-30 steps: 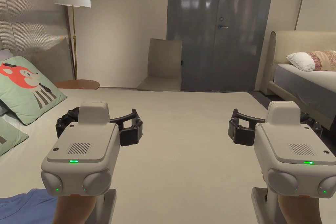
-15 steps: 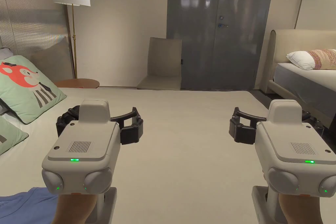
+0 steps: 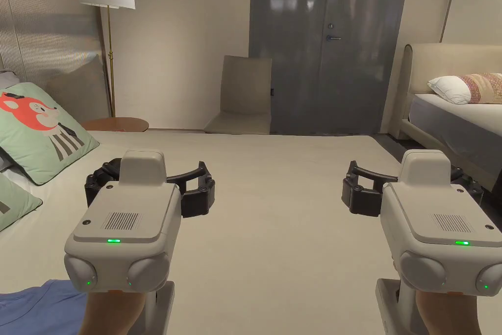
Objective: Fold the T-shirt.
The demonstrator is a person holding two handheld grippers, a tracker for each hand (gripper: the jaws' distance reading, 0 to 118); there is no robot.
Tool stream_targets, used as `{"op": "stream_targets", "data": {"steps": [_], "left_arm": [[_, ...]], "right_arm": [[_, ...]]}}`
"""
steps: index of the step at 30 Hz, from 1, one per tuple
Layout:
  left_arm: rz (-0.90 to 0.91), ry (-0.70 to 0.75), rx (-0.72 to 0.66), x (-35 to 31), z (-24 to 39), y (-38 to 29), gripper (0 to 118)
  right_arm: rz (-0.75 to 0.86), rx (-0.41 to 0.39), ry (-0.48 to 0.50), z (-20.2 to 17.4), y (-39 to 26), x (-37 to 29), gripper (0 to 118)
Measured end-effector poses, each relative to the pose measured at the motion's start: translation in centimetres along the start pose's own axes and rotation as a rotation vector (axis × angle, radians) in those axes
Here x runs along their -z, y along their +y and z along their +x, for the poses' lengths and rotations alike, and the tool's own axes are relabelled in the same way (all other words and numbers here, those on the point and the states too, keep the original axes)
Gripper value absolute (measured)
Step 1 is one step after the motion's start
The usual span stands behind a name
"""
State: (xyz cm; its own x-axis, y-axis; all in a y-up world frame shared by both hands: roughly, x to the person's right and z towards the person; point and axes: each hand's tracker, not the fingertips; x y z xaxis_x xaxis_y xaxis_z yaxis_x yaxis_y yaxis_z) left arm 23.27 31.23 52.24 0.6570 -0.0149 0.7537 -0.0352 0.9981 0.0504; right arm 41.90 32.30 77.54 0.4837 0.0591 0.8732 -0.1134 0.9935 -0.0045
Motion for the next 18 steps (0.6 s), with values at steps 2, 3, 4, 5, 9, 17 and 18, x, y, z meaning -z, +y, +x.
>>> {"op": "stream_targets", "data": {"steps": [2,3,4,5,9,17,18], "left_arm": [[0.000,-0.002,0.001,-0.1,0.0,0.0,110],[0.000,0.000,0.001,-0.1,0.1,0.0,110],[0.002,0.007,0.000,-0.1,0.1,0.0,108],[0.004,0.016,-0.002,-0.2,0.1,0.1,101],[0.006,0.025,0.006,-0.3,0.4,0.3,3],[0.005,0.024,0.000,-0.9,-0.2,0.7,0],[0.007,0.028,-0.004,-1.1,-0.7,0.8,0]], "right_arm": [[0.001,-0.006,-0.003,0.0,0.0,-0.1,118],[0.003,-0.011,0.001,-0.1,0.0,-0.1,118],[0.005,-0.017,0.003,-0.1,0.0,-0.2,113],[0.009,-0.025,0.013,-0.2,0.0,-0.4,99],[0.031,-0.065,-0.039,-0.7,0.3,-0.7,3],[0.029,-0.048,0.007,-0.7,0.5,-0.8,1],[0.026,-0.031,0.027,-1.1,0.6,-0.7,1]]}}
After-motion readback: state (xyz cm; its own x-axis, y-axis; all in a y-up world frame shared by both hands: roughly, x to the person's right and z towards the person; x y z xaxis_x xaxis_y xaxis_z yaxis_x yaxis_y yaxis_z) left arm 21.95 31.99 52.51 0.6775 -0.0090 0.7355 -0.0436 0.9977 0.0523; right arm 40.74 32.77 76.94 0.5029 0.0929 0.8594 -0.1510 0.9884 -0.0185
